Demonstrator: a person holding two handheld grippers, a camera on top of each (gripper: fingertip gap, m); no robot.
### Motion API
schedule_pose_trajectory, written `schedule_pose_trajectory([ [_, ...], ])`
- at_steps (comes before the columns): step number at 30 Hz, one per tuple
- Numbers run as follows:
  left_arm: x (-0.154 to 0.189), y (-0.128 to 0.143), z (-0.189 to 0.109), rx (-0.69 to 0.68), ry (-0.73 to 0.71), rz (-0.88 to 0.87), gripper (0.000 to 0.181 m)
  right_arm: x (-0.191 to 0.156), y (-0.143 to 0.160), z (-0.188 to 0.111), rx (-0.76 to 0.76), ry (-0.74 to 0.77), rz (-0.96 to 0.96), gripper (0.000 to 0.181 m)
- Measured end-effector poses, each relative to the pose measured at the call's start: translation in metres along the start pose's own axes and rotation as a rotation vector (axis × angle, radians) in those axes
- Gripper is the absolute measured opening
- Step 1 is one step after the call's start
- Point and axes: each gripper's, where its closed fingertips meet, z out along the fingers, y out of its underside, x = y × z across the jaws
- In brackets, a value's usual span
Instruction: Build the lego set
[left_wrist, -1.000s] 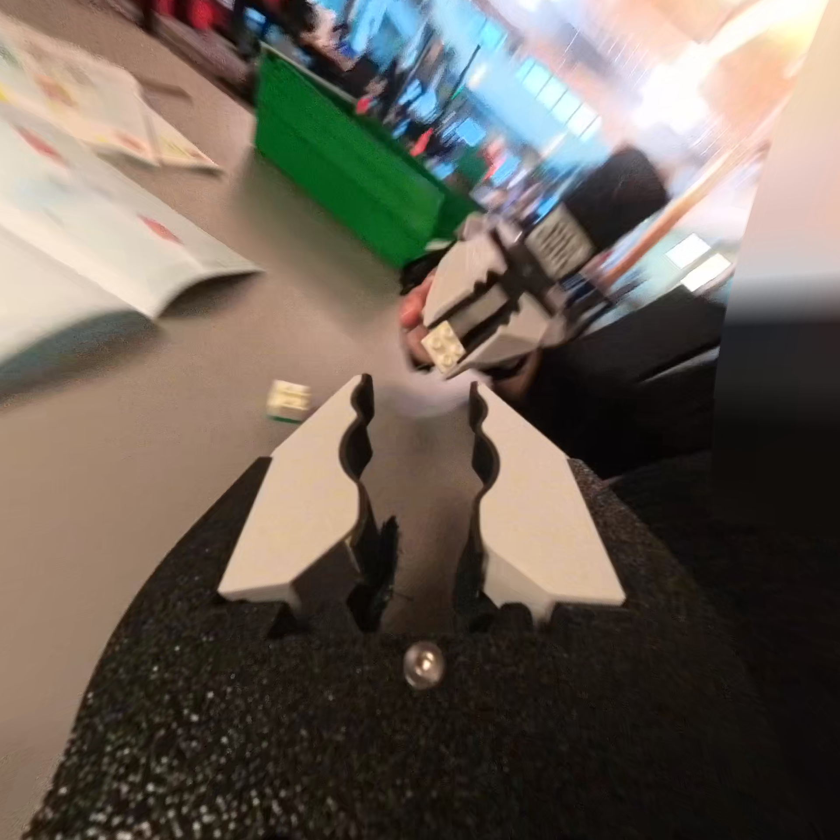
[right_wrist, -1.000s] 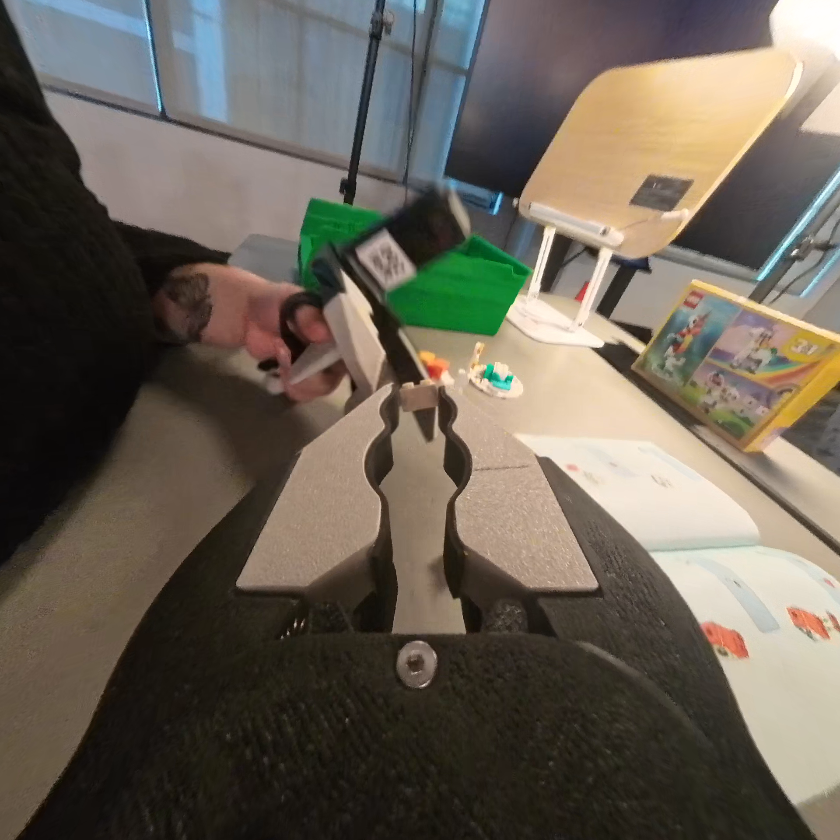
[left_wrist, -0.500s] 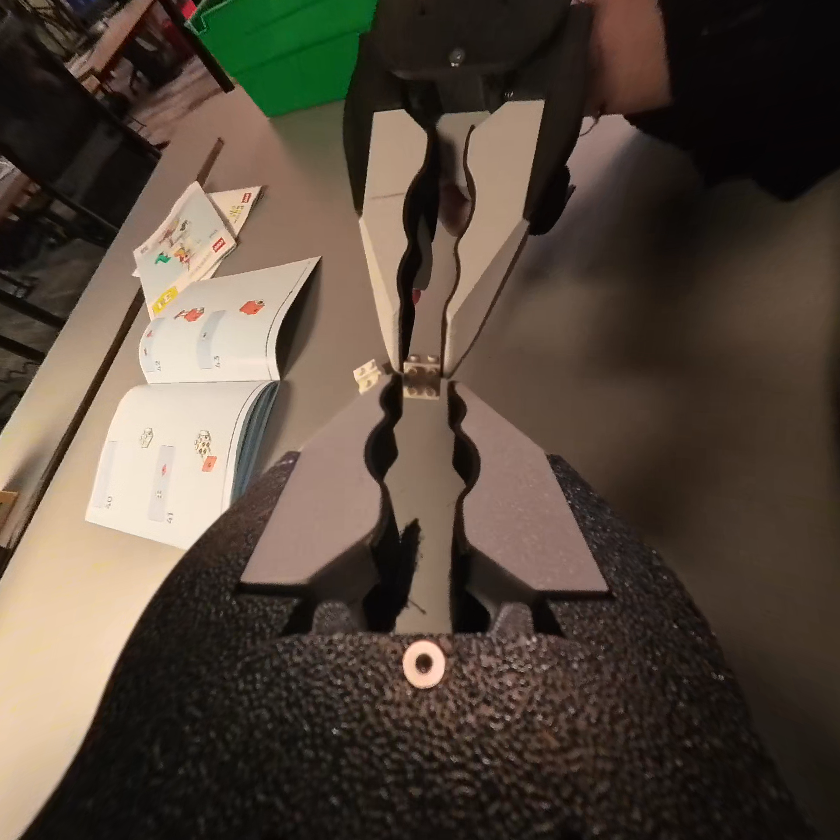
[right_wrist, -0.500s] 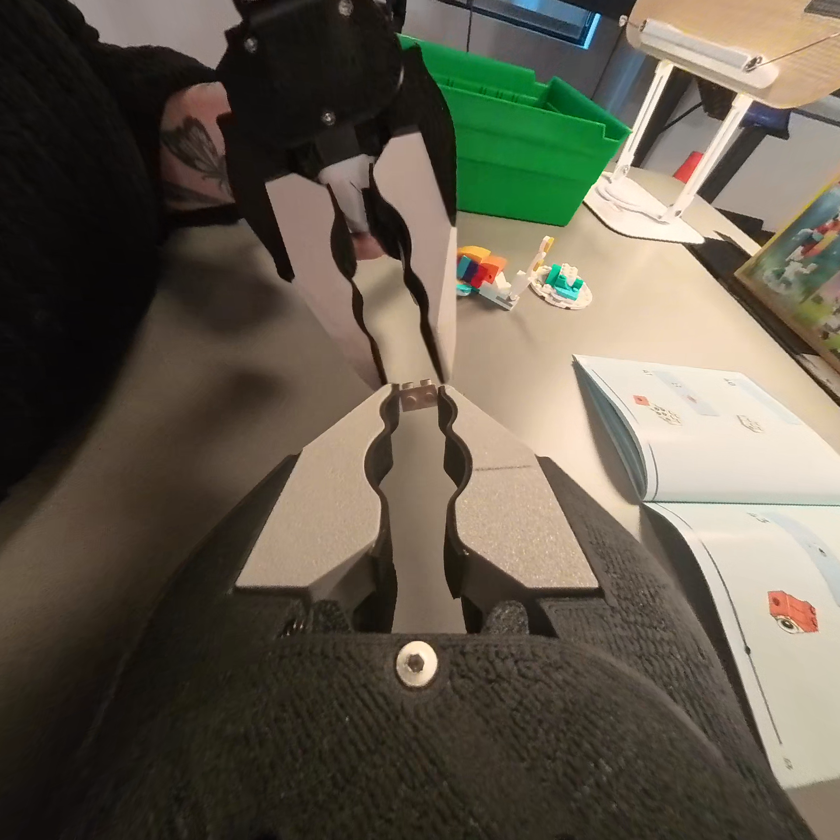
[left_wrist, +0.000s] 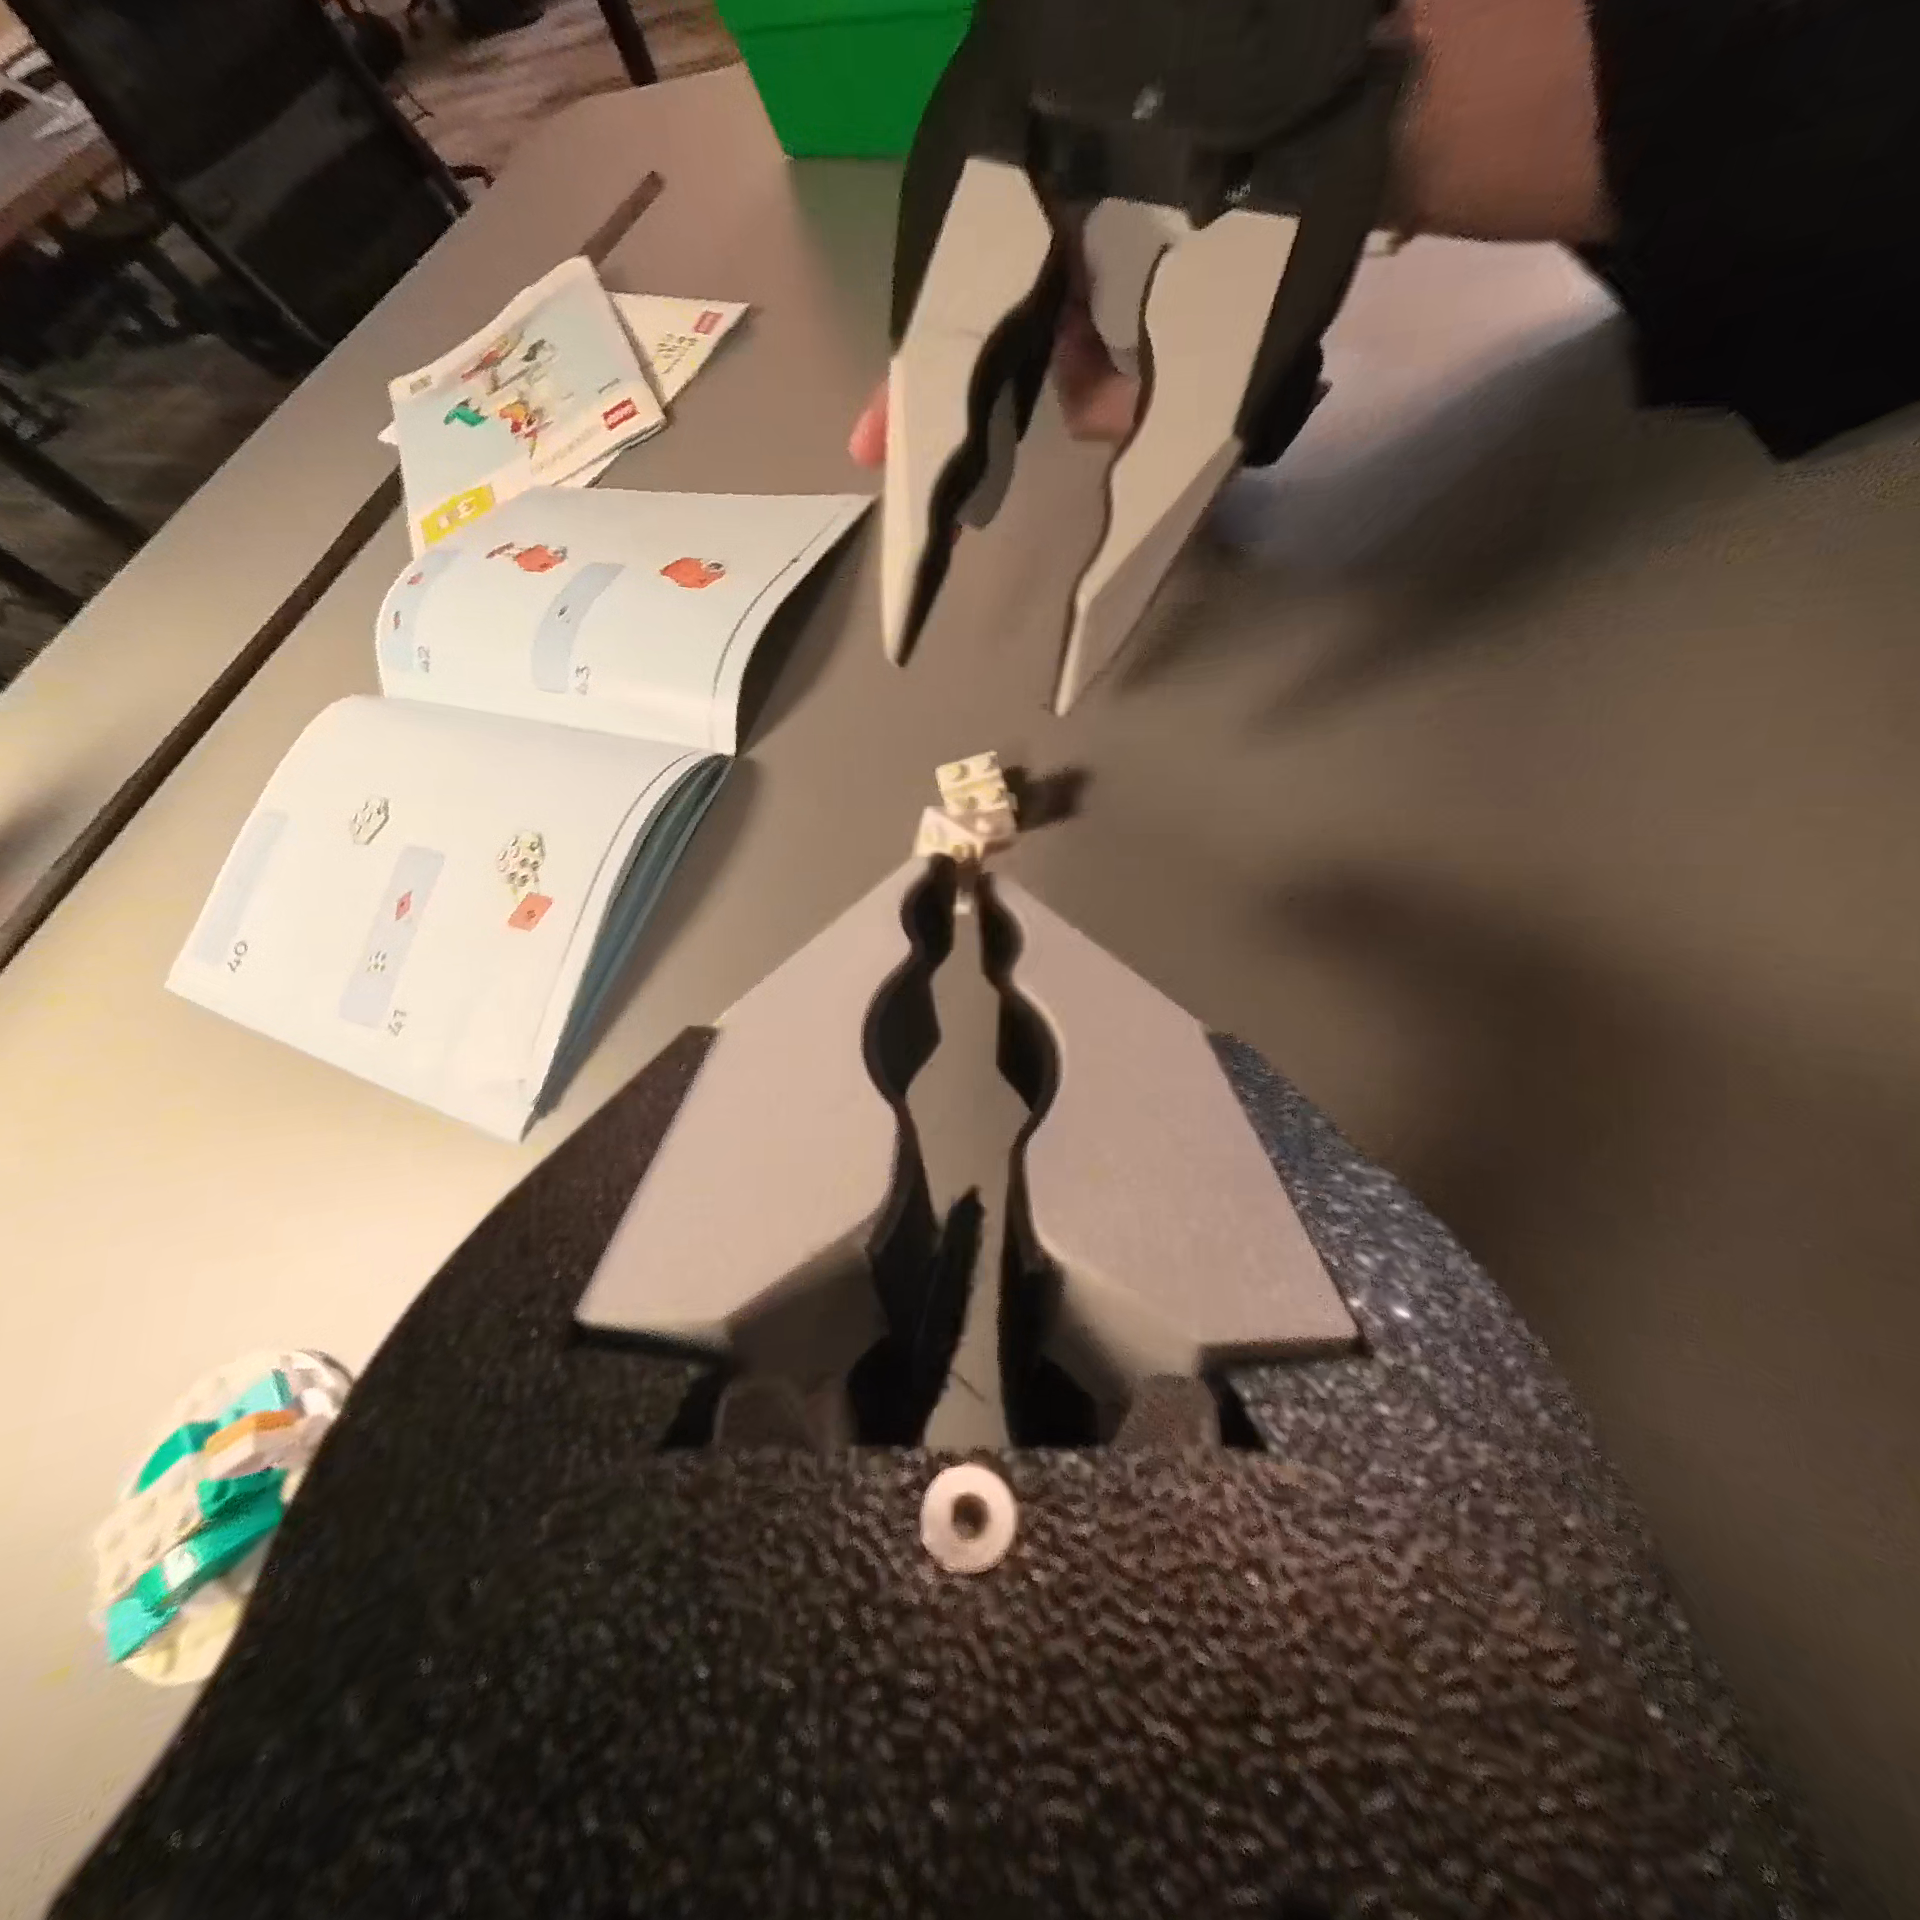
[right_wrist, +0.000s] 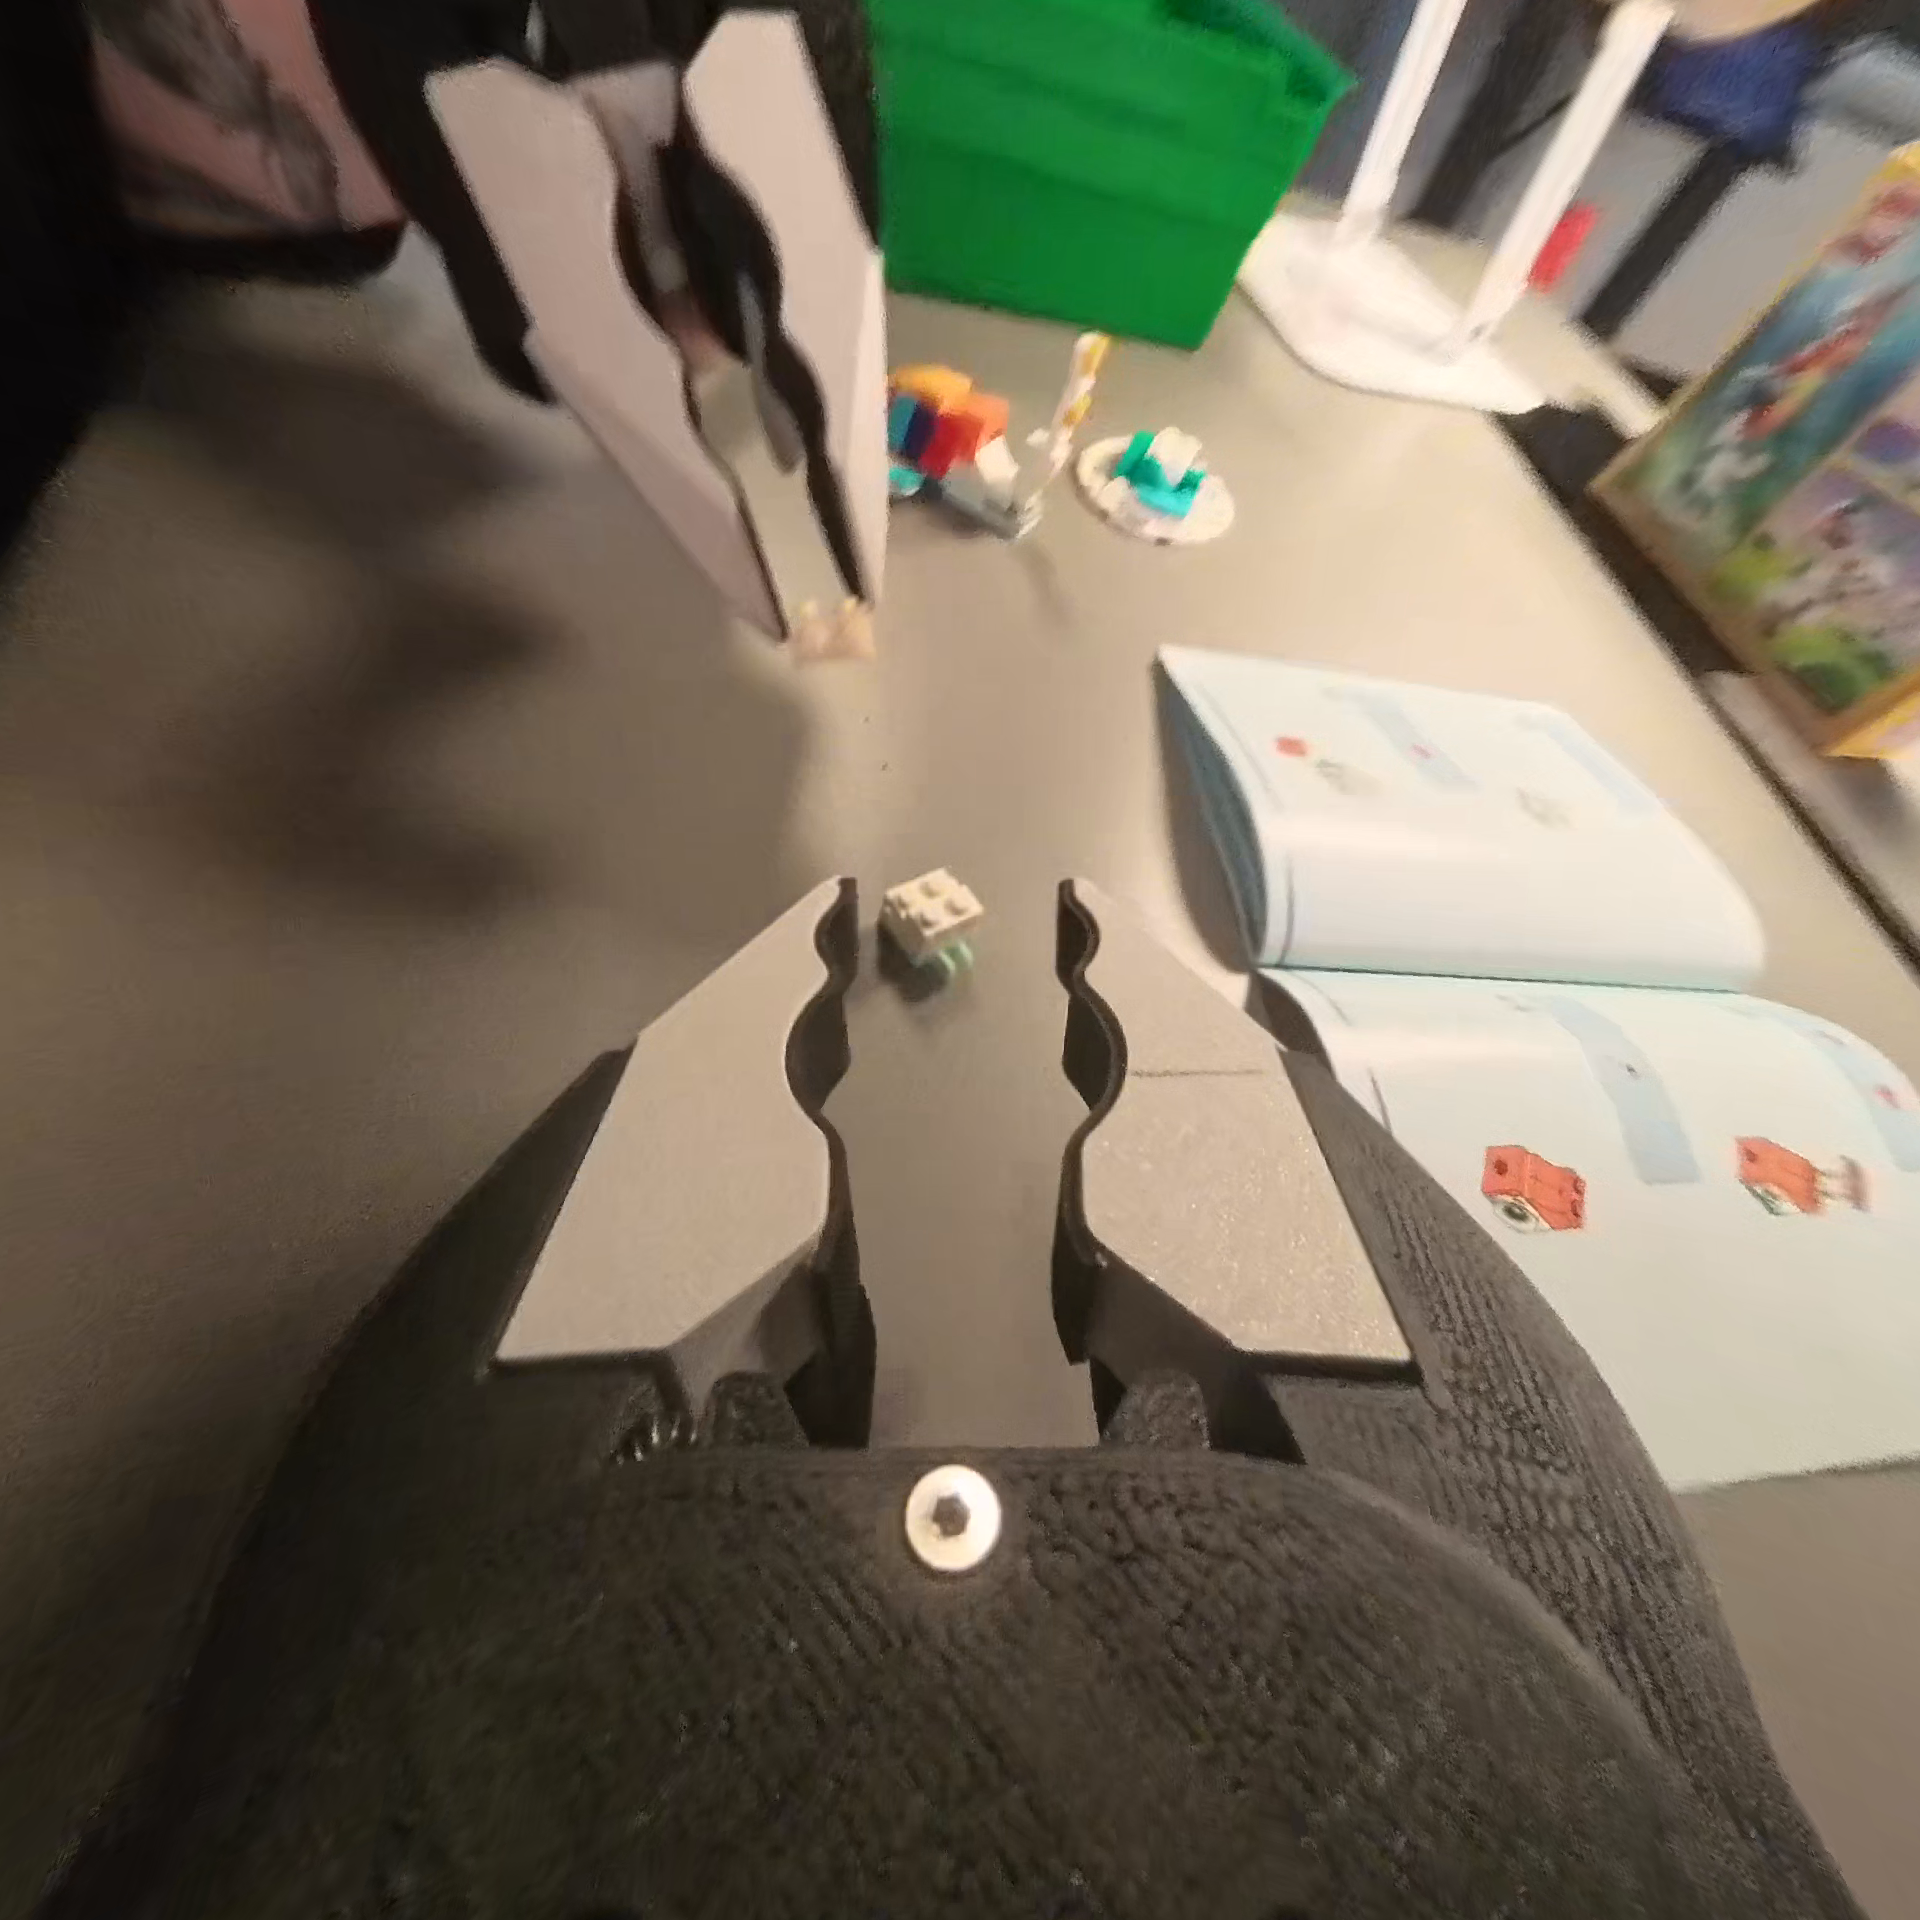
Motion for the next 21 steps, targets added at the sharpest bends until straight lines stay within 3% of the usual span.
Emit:
schedule_pose_trajectory([
  [1, -0.003, -0.001, 0.000, 0.017, -0.006, -0.030, 0.000, -0.001, 0.002, 0.003, -0.014, -0.053, 0.000, 0.037],
  [9, -0.007, 0.003, 0.003, 0.022, 0.013, -0.087, 0.000, -0.005, 0.016, 0.020, -0.120, -0.249, -0.039, 0.032],
  [16, -0.012, 0.018, 0.015, -0.070, -0.022, -0.101, 0.000, -0.004, 0.019, 0.022, -0.136, -0.221, -0.070, 0.017],
  [21, -0.012, 0.032, 0.020, -0.155, -0.085, -0.090, 0.000, -0.005, 0.018, 0.021, -0.142, -0.182, -0.046, 0.016],
])
